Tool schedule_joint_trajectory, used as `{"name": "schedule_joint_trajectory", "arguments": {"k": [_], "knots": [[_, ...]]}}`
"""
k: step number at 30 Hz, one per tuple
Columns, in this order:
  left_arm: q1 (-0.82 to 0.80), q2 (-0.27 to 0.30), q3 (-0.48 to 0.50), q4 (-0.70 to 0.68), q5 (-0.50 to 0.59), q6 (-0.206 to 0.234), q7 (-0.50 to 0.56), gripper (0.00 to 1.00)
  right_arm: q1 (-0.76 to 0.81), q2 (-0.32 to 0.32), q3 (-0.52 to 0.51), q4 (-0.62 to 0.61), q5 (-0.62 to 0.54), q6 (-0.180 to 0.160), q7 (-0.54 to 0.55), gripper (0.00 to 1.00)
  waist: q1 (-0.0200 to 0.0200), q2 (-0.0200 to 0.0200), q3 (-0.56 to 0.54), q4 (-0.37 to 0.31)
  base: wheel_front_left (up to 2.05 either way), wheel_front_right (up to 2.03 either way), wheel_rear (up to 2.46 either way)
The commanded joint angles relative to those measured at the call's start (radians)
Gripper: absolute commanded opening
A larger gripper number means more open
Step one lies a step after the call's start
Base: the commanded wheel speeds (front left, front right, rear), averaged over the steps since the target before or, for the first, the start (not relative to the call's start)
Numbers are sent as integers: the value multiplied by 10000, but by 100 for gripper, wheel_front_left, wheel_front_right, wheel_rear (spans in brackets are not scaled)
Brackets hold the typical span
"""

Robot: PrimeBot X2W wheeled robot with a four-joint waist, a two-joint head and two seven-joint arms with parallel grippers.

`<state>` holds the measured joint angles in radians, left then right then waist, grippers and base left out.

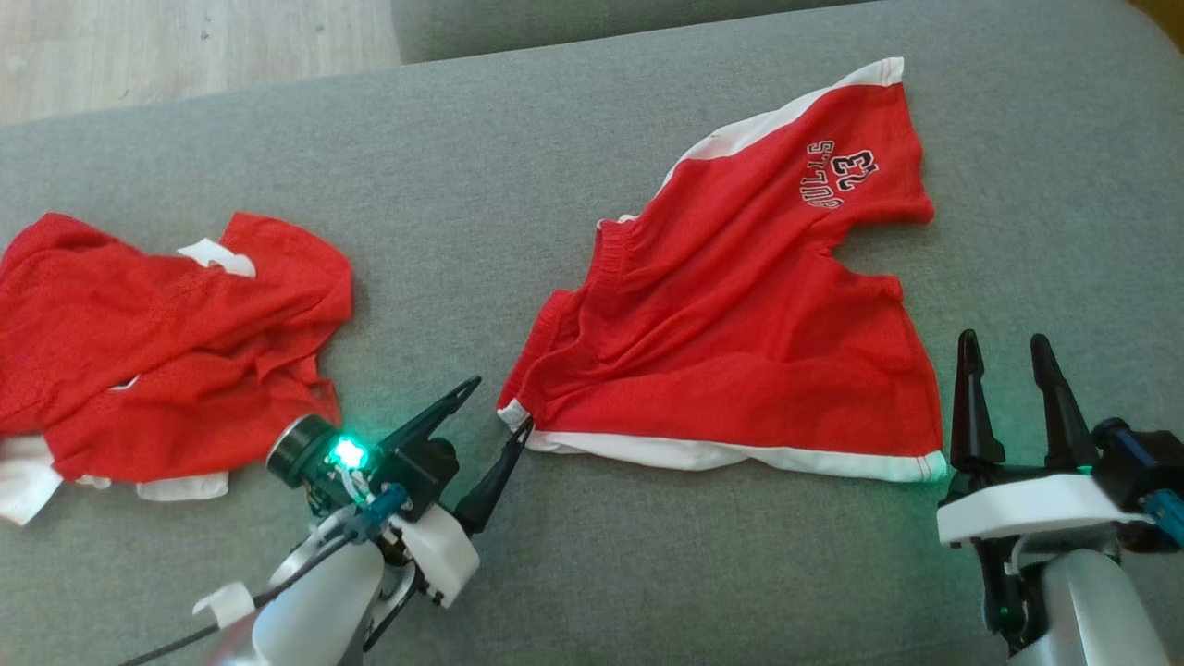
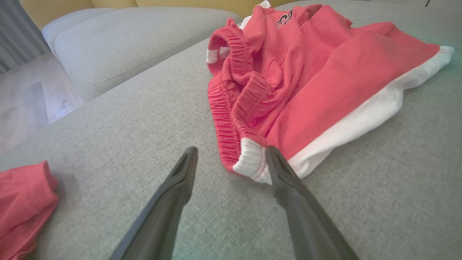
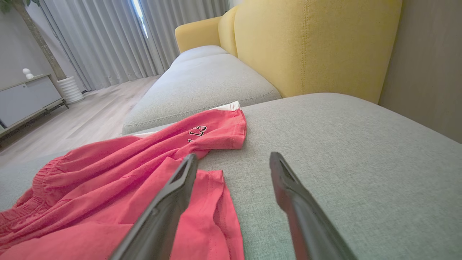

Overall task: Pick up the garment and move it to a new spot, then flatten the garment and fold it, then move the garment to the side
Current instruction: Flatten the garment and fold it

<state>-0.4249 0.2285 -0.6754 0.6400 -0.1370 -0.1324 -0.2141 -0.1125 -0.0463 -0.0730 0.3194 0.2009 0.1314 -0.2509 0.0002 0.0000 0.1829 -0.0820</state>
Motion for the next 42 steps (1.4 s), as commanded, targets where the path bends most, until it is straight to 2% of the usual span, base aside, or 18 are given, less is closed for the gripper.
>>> {"name": "schedule_joint_trajectory", "arguments": {"k": [1,6,7,9,18,31,42], "knots": [[-516,298,112,-121,-120,19,-152,100,-385,-40,191,-316,13,-7,-108,100,-2,0,31,-39,0,0,0],[-700,370,-188,158,-375,18,-261,100,-381,-39,198,-301,13,-7,-108,100,-2,0,33,-102,0,0,0],[-720,359,-230,198,-427,18,-282,97,-370,-39,194,-291,8,-7,-108,100,-2,0,23,-104,0,0,0],[-746,335,-346,261,-536,18,-316,0,-346,-39,196,-242,-22,-7,-108,100,-2,0,0,-104,0,0,0],[-697,305,-471,227,-818,30,-442,0,-86,-39,517,343,-461,-7,307,100,-2,0,-194,-108,0,0,0],[-315,204,110,-368,-1101,670,-474,0,1037,-39,839,-17,-1239,-7,2295,100,-2,0,-440,-128,0,0,0],[-383,188,193,-508,-1065,627,-476,0,1041,-39,1132,-5,-1494,-7,2718,100,-2,0,-316,-52,0,0,0]]}}
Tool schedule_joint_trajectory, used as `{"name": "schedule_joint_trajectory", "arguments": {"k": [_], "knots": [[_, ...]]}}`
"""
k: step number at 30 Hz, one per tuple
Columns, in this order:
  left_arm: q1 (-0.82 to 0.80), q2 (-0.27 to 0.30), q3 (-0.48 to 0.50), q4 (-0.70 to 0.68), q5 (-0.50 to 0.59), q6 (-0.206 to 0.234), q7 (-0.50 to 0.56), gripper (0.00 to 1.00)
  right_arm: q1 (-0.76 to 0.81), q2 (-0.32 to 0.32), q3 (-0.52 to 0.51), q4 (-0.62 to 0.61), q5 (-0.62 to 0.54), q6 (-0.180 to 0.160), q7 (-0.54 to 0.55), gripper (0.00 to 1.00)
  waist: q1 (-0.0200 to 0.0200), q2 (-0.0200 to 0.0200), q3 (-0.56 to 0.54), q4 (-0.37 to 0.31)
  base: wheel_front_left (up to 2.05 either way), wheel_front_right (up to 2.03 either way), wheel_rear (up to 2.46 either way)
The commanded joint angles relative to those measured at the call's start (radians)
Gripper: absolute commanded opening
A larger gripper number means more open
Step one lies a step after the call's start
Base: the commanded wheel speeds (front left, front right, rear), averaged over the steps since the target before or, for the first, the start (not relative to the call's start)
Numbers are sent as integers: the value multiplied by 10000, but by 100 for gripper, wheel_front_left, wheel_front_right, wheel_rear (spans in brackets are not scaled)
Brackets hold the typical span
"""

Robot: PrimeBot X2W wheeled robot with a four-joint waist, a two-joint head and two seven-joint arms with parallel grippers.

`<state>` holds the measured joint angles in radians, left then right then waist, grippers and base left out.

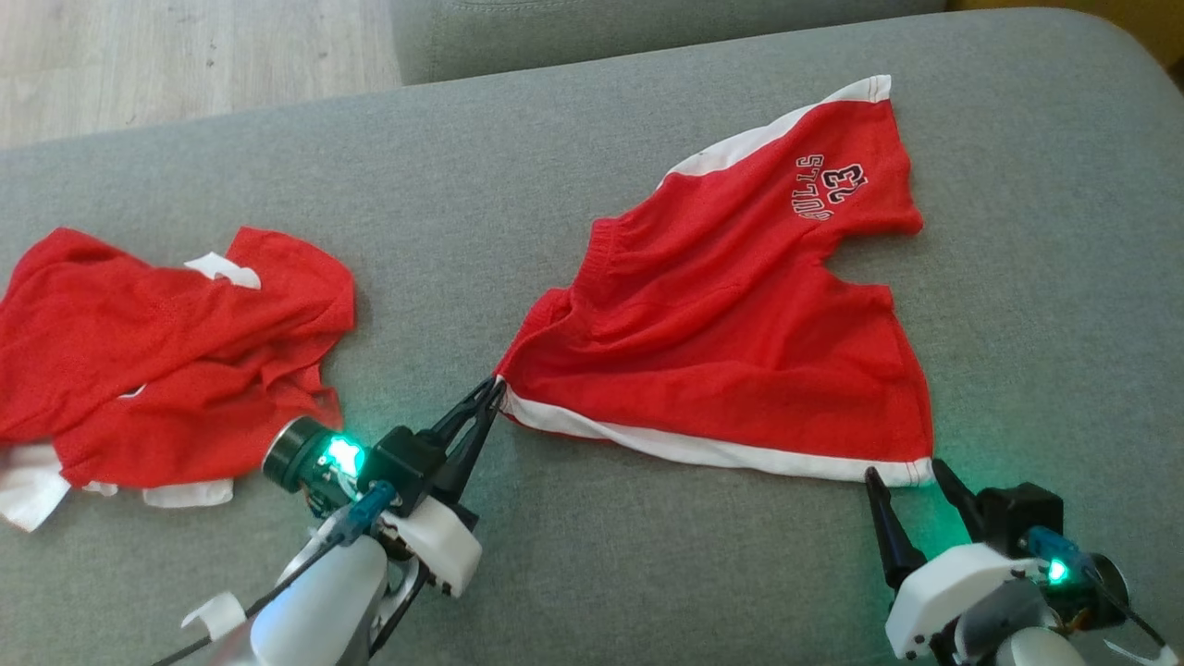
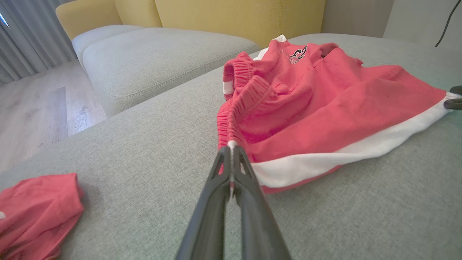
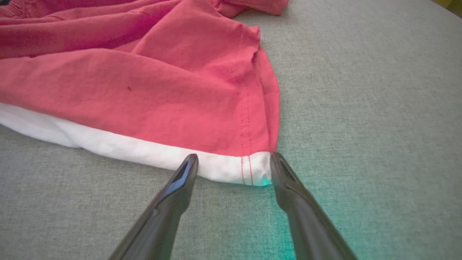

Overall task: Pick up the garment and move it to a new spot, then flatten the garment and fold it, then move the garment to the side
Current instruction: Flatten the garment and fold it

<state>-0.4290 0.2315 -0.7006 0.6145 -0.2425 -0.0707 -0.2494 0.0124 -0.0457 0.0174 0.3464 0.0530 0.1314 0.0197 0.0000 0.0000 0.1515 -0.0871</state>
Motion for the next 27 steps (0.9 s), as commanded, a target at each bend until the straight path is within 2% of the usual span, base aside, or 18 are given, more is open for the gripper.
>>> {"name": "schedule_joint_trajectory", "arguments": {"k": [1,27], "knots": [[-342,163,446,-250,-8,4,-123,0,-215,-45,228,-258,-10,-7,14,100,0,0,-1,-6,0,0,0],[-509,146,363,-136,39,-132,-124,0,-662,-45,148,303,63,-7,-228,100,0,0,171,50,0,0,0]]}}
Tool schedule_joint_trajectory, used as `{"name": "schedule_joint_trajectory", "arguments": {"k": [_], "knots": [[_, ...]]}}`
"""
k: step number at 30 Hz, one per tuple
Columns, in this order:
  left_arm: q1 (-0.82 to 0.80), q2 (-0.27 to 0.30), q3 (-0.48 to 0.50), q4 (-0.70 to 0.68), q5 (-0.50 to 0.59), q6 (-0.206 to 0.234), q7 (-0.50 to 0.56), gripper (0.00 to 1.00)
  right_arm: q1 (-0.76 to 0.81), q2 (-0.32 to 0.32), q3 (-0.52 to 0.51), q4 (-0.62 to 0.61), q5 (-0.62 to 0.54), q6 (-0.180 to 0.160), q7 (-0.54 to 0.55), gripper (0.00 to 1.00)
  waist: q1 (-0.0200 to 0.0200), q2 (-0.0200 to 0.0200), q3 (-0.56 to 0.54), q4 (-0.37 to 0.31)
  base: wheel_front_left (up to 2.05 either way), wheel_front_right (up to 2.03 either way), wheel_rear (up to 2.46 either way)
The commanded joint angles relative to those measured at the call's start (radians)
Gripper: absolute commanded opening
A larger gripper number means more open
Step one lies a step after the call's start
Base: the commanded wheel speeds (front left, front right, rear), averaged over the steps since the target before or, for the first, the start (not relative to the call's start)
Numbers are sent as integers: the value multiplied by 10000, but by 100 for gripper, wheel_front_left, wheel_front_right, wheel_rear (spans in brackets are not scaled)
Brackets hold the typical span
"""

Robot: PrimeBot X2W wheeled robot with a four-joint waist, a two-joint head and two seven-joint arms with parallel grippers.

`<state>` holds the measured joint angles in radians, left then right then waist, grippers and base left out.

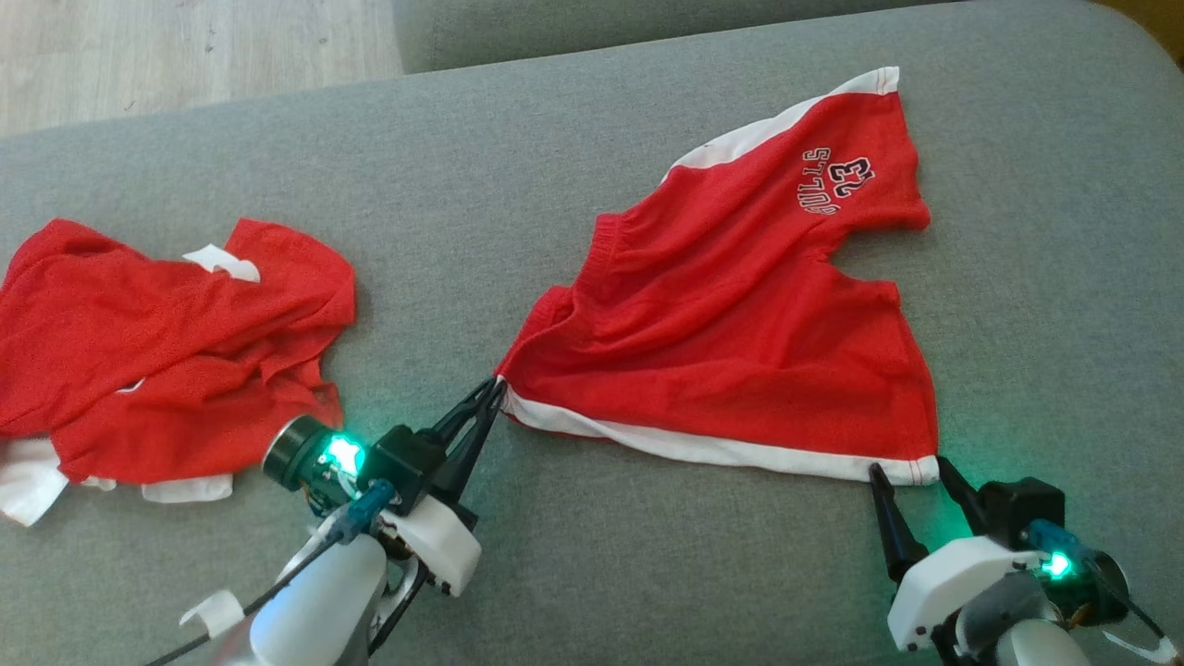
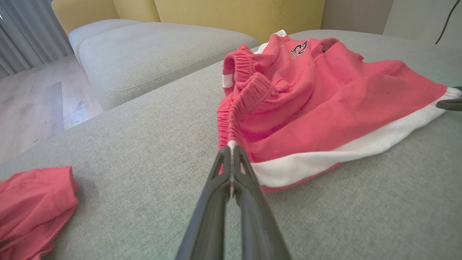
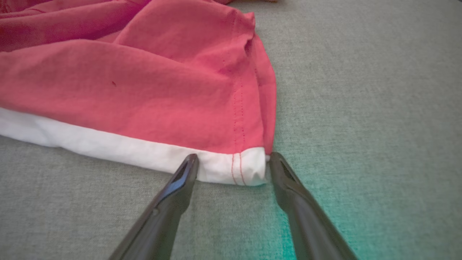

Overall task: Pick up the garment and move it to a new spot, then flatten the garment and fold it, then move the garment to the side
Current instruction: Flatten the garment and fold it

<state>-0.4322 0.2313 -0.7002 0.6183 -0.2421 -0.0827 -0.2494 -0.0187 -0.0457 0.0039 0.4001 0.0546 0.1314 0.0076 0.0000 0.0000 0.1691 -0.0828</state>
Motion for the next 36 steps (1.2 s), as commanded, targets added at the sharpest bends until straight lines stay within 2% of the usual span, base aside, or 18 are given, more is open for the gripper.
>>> {"name": "schedule_joint_trajectory", "arguments": {"k": [1,4,5,6,7,8,9,22,27,32,36], "knots": [[-478,148,357,-169,36,-13,-124,0,-355,-45,290,-225,48,-7,-109,100,0,0,-10,9,0,0,0],[-478,148,354,-154,36,-16,-124,0,-362,-45,304,-211,46,-7,-117,100,0,0,-21,12,0,0,0],[-479,149,352,-147,36,-18,-124,0,-366,-45,316,-213,42,-7,-127,81,0,0,-27,12,0,0,0],[-476,150,351,-137,35,-19,-124,0,-369,-45,324,-228,45,-7,-149,53,0,0,-37,10,0,0,0],[-472,152,351,-127,33,-19,-124,0,-369,-45,331,-245,52,-7,-166,32,0,0,-48,5,0,0,0],[-468,156,353,-117,31,-19,-124,0,-375,-45,326,-268,44,-7,-185,3,0,0,-55,-2,0,0,0],[-464,160,354,-108,28,-18,-124,0,-381,-45,320,-292,35,-7,-204,0,0,0,-67,-8,0,0,0],[-275,251,664,-298,-216,59,-124,0,-323,-45,298,-1180,468,-7,-438,0,0,0,-509,-139,0,0,0],[-199,214,1176,-640,-827,17,-124,0,-507,-45,401,-1911,861,-7,-458,0,0,0,-787,-187,0,0,0],[-696,317,1592,-1284,-1257,-26,-6,0,-1298,-70,552,-2968,1269,-7,-344,0,0,0,-1131,-221,0,0,0],[-1359,405,2032,-2022,-1519,159,253,0,-2479,-451,757,-3741,1662,-7,-183,0,0,0,-1467,-279,0,0,0]]}}
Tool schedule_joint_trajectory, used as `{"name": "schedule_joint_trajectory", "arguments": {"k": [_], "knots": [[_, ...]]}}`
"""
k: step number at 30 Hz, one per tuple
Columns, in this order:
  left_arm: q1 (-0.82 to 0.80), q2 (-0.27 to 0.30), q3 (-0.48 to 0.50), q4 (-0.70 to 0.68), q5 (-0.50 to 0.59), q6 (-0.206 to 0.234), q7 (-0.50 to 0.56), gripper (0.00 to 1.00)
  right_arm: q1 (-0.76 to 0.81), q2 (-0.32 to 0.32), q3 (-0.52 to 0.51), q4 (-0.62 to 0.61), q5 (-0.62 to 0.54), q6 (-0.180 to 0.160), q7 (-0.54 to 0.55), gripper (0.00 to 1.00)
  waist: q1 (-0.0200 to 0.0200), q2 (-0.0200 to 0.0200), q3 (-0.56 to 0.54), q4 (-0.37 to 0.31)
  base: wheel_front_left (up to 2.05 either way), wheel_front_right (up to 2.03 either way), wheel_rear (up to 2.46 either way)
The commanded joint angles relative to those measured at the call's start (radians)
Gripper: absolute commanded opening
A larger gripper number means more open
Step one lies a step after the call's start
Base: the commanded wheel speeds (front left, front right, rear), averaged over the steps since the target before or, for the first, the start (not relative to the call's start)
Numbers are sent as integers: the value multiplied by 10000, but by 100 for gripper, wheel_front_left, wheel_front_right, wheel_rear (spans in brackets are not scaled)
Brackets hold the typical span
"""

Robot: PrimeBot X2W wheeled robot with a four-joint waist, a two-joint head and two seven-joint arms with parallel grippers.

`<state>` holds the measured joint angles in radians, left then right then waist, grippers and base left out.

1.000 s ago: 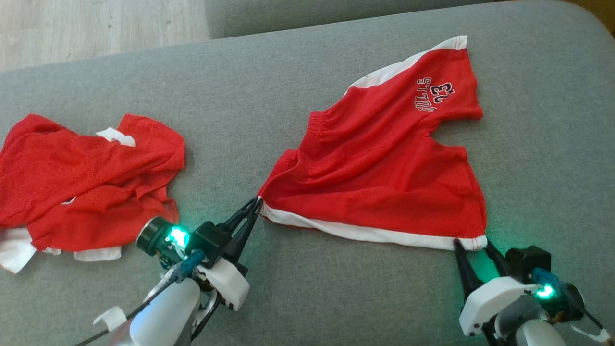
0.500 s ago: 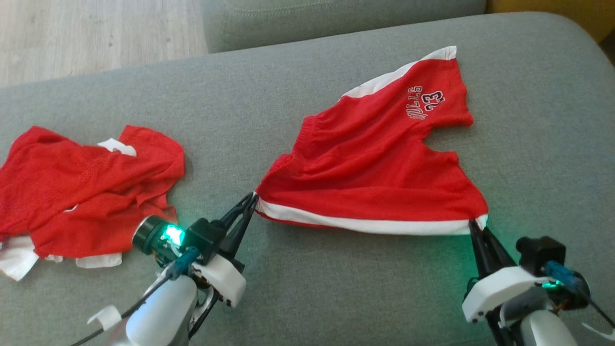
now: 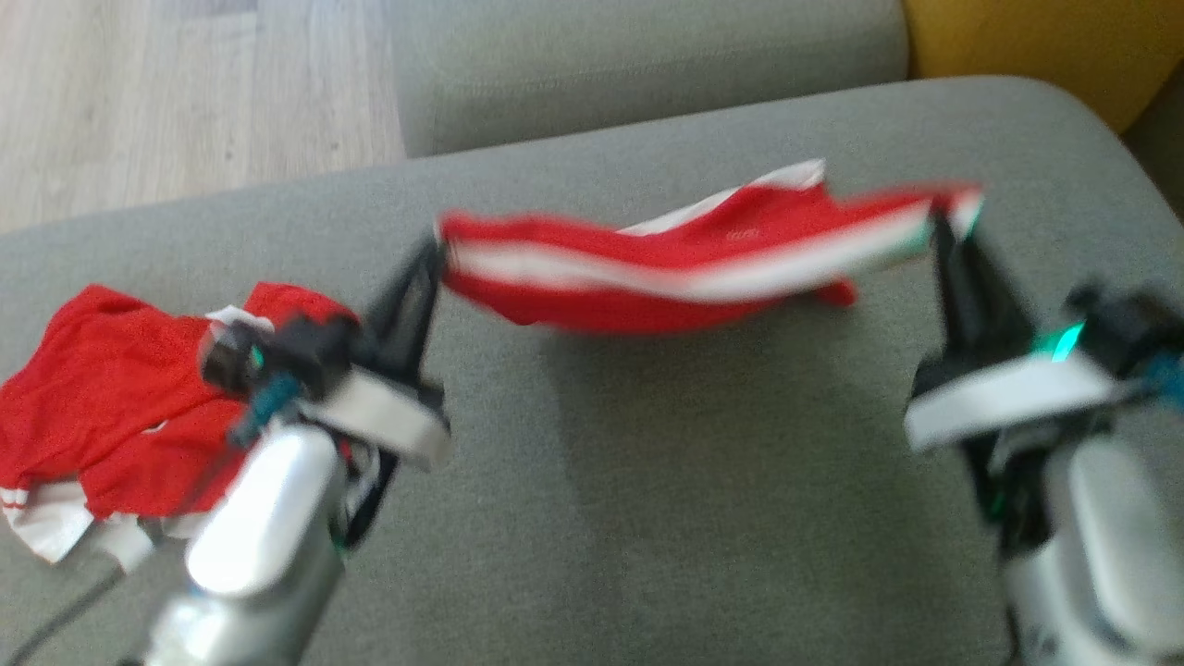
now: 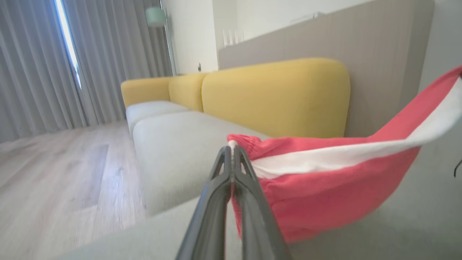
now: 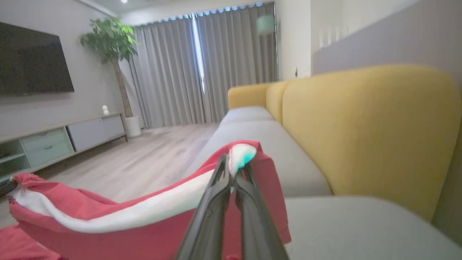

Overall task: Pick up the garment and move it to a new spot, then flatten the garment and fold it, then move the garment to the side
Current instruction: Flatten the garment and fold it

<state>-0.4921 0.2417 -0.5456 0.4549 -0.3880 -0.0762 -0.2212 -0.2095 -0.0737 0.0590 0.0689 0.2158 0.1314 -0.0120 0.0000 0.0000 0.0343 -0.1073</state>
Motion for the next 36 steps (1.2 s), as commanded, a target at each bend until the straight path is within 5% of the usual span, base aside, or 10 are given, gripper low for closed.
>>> {"name": "schedule_joint_trajectory", "arguments": {"k": [1,10,24,30,36], "knots": [[-946,309,616,-589,-137,161,45,0,-922,-290,238,-546,148,-7,86,0,0,0,-187,-46,0,0,0],[-2080,168,1769,-2447,-765,1100,392,0,-3514,-768,408,-685,831,-7,297,0,0,0,-618,57,0,0,0],[-893,642,1819,-5808,-775,2072,1736,0,-2628,-193,-367,-2094,136,-7,1642,0,0,0,-454,408,0,0,0],[-2329,1054,1663,-5113,-802,1594,2881,0,-3905,-312,-430,-1776,-275,-7,2667,0,0,0,1205,398,0,0,0],[-5355,1116,1717,-2147,-756,585,2885,0,-7243,-1053,-51,1272,-634,-7,1871,0,0,0,2958,205,0,0,0]]}}
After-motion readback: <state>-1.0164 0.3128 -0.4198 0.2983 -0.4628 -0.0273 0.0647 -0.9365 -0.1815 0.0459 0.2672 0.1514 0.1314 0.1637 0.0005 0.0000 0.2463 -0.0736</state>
